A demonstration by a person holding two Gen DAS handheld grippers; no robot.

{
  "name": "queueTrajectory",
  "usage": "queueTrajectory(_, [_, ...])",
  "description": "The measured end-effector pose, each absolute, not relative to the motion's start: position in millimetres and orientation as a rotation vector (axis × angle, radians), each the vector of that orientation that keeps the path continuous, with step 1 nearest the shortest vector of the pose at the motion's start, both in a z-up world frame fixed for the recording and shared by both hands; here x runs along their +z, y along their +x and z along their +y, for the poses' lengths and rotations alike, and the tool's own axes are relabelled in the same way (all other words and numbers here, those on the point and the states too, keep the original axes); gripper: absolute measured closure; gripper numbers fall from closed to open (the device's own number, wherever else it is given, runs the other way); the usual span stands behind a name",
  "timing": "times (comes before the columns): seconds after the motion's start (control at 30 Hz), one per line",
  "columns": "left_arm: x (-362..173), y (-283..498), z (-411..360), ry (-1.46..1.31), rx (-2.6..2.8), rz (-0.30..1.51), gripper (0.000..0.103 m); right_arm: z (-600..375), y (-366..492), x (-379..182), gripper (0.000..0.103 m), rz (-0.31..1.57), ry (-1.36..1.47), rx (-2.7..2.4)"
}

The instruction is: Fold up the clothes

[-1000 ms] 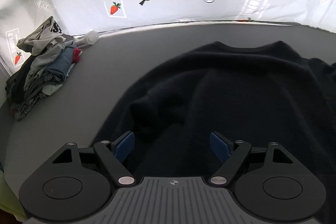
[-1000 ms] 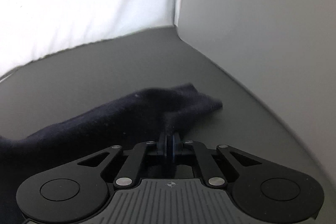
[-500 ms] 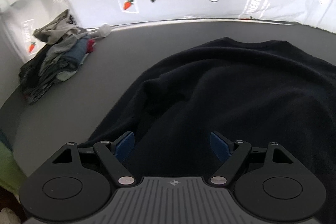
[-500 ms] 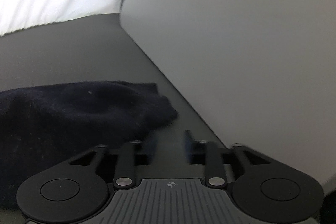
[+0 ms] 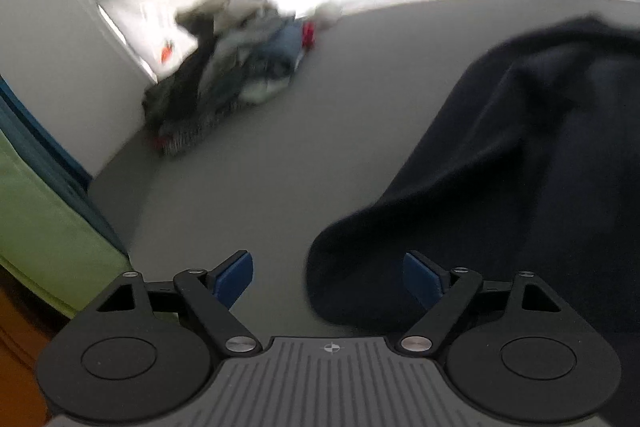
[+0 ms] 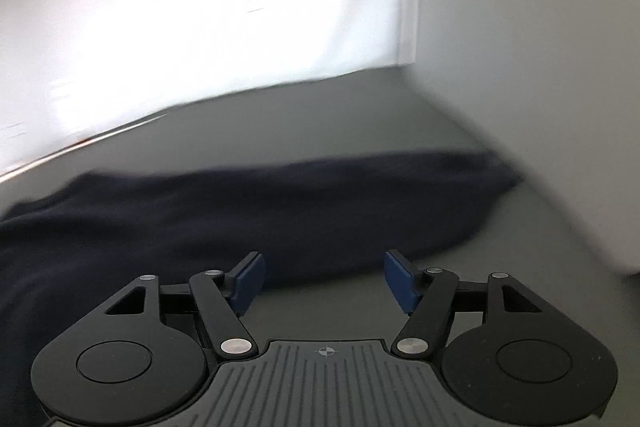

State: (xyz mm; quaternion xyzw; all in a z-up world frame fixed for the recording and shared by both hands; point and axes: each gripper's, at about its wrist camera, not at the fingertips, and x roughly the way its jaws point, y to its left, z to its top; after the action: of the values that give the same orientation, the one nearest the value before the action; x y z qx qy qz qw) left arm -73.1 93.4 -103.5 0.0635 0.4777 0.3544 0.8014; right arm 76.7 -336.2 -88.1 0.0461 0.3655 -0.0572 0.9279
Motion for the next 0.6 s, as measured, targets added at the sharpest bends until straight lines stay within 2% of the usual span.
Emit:
queueTrajectory(0.03, [-114, -73, 111, 0.091, 0.738, 1.059, 0.017, -312, 70, -89, 0.020, 0.762, 0.091, -0.084])
queueTrajectory(0.1, [-119, -76, 129, 0.011, 0.679, 1.059, 0.017, -279, 63, -90, 0.020, 0.777, 0.072, -0.056])
queueTrajectory(0.13, [-118, -78, 138, -0.039, 0.627, 1.038, 0.022, -260, 60, -90, 0.020, 0.785, 0.063, -0.045])
queueTrajectory(0.17, [-117, -79, 146, -0.070, 0.570, 1.023, 0.043, -237, 55, -89, 0.020, 0.798, 0.073, -0.036])
queueTrajectory(0.2, [-117, -79, 151, -0.080, 0.521, 1.020, 0.054, -222, 52, -88, 0.020, 0.803, 0.092, -0.019])
queueTrajectory(0.27, [-111, -73, 161, -0.056, 0.435, 1.012, 0.089, -191, 47, -87, 0.020, 0.810, 0.127, 0.014])
queueTrajectory(0.4, [-88, -66, 180, 0.123, 0.410, 0.902, 0.093, -134, 47, -84, 0.020, 0.770, 0.098, 0.014])
queueTrajectory(0.6, [-18, -49, 231, 0.551, 0.471, 0.516, 0.093, -92, 40, -73, 0.020, 0.707, 0.142, -0.091])
